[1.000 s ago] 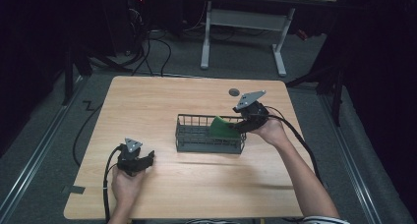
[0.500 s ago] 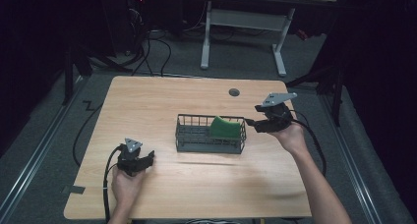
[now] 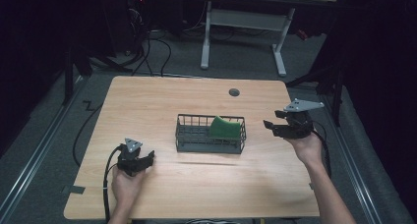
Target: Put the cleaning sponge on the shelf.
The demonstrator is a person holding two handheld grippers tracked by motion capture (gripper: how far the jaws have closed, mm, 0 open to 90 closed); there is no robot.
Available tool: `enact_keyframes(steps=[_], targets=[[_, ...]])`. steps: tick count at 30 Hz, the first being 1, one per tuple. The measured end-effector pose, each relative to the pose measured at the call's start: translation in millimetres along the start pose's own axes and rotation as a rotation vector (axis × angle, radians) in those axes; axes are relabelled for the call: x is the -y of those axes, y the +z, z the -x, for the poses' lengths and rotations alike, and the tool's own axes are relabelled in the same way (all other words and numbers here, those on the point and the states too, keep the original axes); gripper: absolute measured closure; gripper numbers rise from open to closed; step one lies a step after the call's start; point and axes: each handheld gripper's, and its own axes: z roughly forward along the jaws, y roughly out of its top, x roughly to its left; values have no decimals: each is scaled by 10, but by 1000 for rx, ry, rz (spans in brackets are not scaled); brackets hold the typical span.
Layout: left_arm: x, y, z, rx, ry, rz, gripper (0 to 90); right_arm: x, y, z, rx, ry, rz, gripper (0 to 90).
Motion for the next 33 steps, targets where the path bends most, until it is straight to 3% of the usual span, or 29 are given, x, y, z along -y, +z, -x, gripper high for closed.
enact_keyframes(steps=[14, 24, 33], targets=[[0, 0, 0, 1, 0, 0, 367, 335, -146, 16, 40, 102, 18, 402], [0, 0, 0, 1, 0, 0, 366, 635, -152, -62, 61, 160, 8, 403], [0, 0, 0, 1, 0, 0, 366, 843, -114, -121, 53, 219, 16, 405]])
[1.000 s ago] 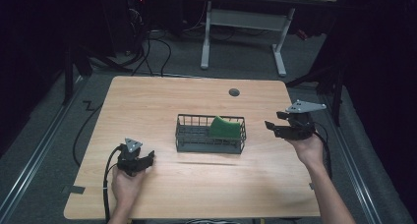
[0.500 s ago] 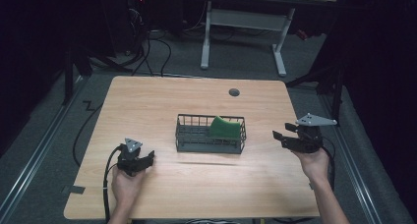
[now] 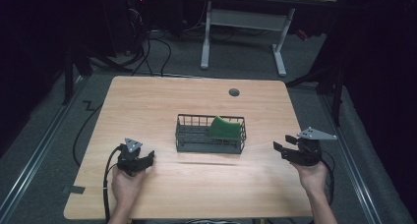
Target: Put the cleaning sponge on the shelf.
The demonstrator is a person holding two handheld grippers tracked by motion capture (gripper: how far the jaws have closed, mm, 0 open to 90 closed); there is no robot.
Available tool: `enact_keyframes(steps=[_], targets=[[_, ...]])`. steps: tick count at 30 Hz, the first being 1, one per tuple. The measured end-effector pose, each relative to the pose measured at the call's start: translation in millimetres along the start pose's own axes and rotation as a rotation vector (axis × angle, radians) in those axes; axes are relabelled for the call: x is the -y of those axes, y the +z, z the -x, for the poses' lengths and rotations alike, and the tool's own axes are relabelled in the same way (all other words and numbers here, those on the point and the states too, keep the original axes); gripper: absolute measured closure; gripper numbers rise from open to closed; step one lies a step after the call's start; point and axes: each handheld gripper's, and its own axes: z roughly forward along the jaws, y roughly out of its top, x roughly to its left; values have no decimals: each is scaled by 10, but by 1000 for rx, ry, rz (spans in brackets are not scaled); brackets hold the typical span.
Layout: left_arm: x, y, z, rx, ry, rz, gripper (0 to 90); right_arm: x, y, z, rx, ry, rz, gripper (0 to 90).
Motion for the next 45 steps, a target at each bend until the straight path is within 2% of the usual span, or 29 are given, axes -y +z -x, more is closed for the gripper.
enact_keyframes(steps=[10, 17, 25, 32, 45], targets=[[0, 0, 0, 0, 0, 0, 366, 81, 104, -78, 12, 5, -6, 405], [0, 0, 0, 1, 0, 0, 365, 143, 313, -150, 34, -12, -42, 407], [0, 0, 0, 1, 0, 0, 365, 175, 476, -158, 52, -14, -71, 409], [0, -1, 0, 1, 0, 0, 365, 234, 711, -196, 58, -21, -107, 409], [0, -1, 0, 1, 0, 0, 365, 294, 897, -184, 61, -23, -122, 407]])
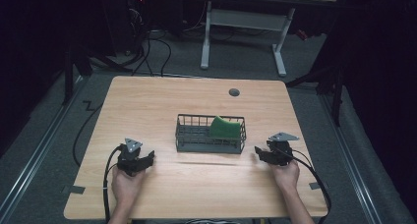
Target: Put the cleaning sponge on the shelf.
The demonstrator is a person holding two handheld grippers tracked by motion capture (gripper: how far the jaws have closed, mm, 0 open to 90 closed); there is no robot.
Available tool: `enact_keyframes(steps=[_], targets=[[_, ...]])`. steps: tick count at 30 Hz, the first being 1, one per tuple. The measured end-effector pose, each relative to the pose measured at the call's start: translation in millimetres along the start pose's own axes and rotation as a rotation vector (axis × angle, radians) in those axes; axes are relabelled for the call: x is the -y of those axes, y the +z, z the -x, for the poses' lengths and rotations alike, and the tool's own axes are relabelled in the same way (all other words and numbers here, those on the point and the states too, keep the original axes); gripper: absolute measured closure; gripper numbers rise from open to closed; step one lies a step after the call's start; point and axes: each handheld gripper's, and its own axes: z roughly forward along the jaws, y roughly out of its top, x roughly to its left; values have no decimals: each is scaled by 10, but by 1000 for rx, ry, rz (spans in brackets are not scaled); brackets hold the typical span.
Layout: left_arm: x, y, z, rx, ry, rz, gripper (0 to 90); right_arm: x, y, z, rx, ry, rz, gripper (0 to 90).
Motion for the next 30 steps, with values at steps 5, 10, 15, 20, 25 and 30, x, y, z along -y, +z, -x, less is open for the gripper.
enact_keyframes(steps=[5, 10, 15, 20, 25, 30], targets=[[0, 0, 0, 0, 1, 0, 365, 8, 57, 4, 2, 4, -3, 400], [0, 0, 0, 0, 1, 0, 365, 28, 105, 10, 2, 10, -11, 392], [0, 0, 1, 0, 2, 0, 365, 109, 105, 85, -33, 64, 31, 379], [0, 0, 2, -1, 2, 0, 364, 126, 94, 81, -10, 12, 17, 333], [1, -1, 3, -1, 1, -1, 364, 129, 92, 85, -16, 5, 16, 329], [1, -1, 3, -1, 1, -1, 365, 129, 92, 85, -17, 6, 16, 328]])
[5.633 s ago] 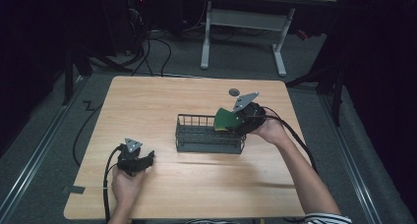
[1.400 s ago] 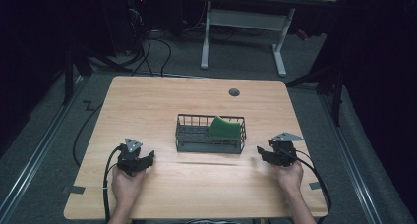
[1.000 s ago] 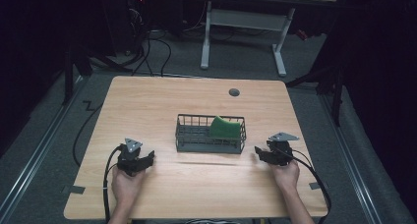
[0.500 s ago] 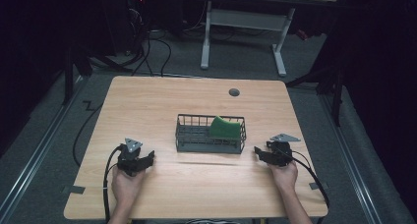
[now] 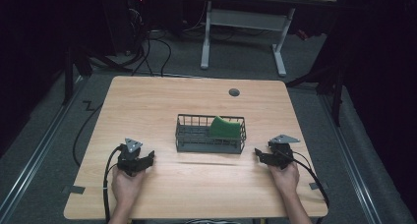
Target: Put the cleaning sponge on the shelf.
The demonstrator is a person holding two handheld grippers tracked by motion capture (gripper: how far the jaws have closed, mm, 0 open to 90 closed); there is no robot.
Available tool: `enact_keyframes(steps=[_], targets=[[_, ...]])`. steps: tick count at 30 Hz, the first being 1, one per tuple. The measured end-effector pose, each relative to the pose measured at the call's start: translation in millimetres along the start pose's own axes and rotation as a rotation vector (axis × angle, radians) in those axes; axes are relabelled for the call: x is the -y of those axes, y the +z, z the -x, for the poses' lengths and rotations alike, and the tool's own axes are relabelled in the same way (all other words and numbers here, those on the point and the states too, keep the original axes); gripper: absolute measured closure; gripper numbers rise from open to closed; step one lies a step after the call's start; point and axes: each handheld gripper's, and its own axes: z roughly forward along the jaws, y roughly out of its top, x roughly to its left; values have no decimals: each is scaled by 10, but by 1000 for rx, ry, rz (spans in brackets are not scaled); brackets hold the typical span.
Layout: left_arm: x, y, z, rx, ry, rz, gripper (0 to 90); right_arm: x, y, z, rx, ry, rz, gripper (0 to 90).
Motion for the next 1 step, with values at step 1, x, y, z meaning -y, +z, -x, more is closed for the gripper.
enact_keyframes(steps=[1], targets=[[0, 0, 0, 0, 1, 0, 365, 0, 0, 0, 0, 0, 0, 328]])
